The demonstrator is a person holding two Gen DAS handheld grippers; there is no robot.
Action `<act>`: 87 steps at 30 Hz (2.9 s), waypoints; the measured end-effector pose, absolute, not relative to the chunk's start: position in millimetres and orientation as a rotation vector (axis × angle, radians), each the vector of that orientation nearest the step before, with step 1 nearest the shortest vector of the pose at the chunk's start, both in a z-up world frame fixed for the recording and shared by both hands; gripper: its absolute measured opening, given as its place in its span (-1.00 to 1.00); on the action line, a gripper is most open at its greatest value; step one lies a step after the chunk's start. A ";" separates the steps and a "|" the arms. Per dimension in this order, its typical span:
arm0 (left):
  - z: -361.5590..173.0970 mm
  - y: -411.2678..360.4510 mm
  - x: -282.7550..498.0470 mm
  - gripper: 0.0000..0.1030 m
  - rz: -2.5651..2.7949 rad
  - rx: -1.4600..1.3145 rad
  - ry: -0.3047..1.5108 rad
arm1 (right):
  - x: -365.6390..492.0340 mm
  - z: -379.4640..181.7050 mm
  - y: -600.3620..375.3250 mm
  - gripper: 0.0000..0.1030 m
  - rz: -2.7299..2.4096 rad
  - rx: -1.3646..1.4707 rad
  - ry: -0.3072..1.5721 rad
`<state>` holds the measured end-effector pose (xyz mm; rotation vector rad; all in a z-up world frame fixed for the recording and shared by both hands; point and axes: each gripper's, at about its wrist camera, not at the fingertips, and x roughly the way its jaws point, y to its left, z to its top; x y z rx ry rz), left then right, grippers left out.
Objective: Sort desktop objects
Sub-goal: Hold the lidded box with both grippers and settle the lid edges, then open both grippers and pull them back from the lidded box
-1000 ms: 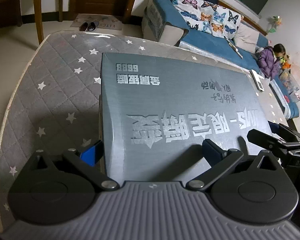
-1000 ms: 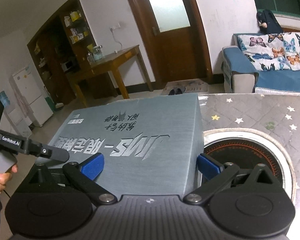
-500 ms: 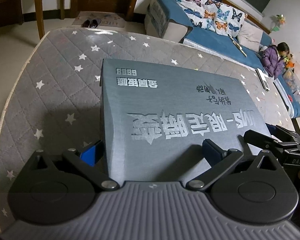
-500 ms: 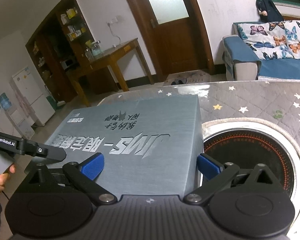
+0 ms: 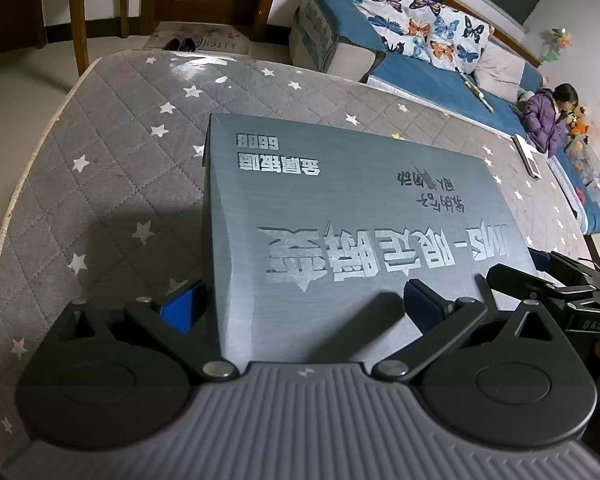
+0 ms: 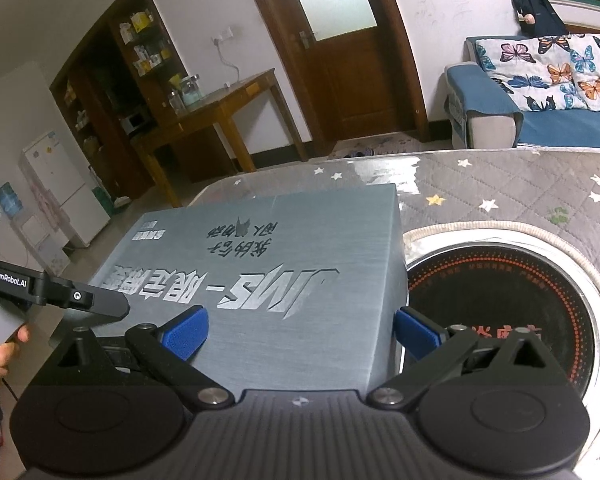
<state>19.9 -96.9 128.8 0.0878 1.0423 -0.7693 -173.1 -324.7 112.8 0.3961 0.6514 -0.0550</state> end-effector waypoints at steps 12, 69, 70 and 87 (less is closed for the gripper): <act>125.9 -92.5 17.6 1.00 -0.771 0.074 1.038 | -172.1 113.5 -323.3 0.97 -0.059 0.381 0.652; 89.9 -95.3 27.6 1.00 -0.726 0.060 1.105 | -170.9 88.6 -324.2 0.97 -0.080 0.392 0.696; 90.3 -94.9 26.9 1.00 -0.725 0.059 1.103 | -171.5 89.0 -323.4 0.97 -0.081 0.389 0.696; 110.7 -90.6 -28.3 1.00 -0.748 0.147 0.978 | -191.7 100.6 -295.5 1.00 -0.100 0.253 0.692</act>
